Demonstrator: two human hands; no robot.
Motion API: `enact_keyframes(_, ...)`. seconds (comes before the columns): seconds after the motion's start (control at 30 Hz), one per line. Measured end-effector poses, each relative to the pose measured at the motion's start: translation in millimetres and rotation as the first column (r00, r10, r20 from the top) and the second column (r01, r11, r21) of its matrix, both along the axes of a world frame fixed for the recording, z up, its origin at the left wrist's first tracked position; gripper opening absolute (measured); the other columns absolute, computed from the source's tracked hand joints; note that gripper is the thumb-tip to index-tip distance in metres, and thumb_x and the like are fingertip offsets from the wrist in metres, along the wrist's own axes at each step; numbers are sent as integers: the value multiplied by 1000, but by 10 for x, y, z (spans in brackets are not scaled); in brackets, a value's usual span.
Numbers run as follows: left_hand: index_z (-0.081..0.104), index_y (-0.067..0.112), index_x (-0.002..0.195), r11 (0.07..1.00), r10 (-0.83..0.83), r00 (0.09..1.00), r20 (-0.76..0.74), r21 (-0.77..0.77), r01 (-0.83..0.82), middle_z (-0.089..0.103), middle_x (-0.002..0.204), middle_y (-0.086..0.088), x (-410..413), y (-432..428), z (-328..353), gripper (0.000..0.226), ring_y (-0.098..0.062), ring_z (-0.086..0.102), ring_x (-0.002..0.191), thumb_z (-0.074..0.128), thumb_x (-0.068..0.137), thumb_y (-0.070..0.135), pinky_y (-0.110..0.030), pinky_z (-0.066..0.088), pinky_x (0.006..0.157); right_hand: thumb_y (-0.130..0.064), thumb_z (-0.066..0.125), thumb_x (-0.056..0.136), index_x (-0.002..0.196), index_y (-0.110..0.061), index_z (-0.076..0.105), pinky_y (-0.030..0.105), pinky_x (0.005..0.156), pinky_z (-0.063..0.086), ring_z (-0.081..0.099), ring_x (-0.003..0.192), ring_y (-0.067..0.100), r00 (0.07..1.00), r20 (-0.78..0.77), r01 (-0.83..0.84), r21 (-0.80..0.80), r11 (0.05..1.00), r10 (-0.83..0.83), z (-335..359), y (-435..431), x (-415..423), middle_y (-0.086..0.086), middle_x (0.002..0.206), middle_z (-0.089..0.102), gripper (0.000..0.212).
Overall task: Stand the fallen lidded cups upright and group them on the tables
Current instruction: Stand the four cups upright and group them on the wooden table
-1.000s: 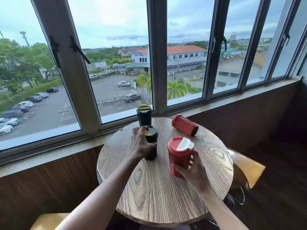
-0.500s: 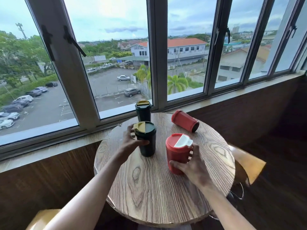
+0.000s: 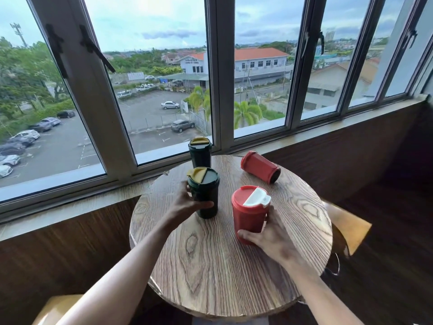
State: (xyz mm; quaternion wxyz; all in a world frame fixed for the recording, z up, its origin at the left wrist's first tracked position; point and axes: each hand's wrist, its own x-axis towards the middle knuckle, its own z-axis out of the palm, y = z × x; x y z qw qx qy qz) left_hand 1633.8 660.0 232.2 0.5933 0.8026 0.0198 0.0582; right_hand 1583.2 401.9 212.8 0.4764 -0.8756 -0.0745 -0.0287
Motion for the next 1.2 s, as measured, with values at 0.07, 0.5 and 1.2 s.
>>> enact_keyframes(0.07,40,17,128,998,-67,998,-19,4,67,50,125,-6,19,51,42,78,-21,57,111,86,67,1,-17,51,76,-44,85,64,133,-22,37,21,98,35,51,117,15,1000,-16,-6,12,1000,6,-20,8,-26,-4,118,51,87)
enact_keyframes(0.5,40,7,135,982,-186,978,-93,-44,182,57,130,-12,33,232,47,67,-22,57,120,72,79,-8,-28,53,89,-50,87,54,125,-31,34,29,85,48,59,105,15,1000,12,29,17,999,-29,13,366,-37,-5,116,58,91)
enact_keyframes(1.2,42,5,135,979,-186,975,-121,-111,173,58,131,-15,-46,219,102,64,-28,60,120,73,80,-7,-34,56,94,-52,88,53,123,-30,31,31,90,46,54,111,17,999,6,31,23,999,-32,63,687,-14,-4,121,54,92)
